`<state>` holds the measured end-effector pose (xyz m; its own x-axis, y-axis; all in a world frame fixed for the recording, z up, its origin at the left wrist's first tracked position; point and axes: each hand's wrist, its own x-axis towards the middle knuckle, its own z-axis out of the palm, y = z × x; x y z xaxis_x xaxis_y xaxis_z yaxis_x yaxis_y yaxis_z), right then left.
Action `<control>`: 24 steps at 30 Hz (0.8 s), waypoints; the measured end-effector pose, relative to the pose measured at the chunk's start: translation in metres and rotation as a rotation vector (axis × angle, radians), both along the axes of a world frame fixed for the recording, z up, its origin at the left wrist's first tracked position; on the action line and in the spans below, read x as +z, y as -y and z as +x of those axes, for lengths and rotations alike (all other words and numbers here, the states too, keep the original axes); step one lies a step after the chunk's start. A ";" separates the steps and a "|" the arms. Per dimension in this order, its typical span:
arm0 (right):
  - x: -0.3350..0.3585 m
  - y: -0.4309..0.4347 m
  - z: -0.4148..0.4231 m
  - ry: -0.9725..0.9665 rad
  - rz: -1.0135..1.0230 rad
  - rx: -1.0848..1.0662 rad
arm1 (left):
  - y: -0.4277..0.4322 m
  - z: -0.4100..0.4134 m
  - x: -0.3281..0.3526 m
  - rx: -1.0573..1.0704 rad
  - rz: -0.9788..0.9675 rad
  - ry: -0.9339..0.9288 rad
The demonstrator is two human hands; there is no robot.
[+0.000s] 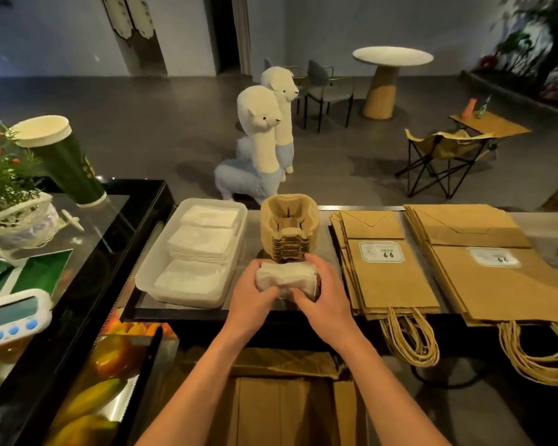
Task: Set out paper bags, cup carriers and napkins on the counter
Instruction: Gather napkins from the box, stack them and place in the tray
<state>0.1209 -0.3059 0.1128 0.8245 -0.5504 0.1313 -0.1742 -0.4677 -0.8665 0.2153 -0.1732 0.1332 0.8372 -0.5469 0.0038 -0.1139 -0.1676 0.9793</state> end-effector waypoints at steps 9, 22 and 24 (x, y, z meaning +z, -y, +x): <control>0.001 0.000 0.001 -0.019 0.003 0.112 | 0.007 -0.008 -0.008 0.023 -0.047 -0.017; 0.006 0.003 -0.005 0.010 -0.086 0.076 | 0.002 -0.009 0.000 0.047 -0.009 0.038; 0.008 0.002 -0.006 0.045 -0.096 0.079 | 0.002 -0.009 0.001 0.059 -0.023 0.043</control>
<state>0.1151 -0.3074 0.1212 0.8569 -0.4673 0.2178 -0.0960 -0.5596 -0.8232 0.2059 -0.1752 0.1344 0.8670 -0.4955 0.0529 -0.1468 -0.1524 0.9774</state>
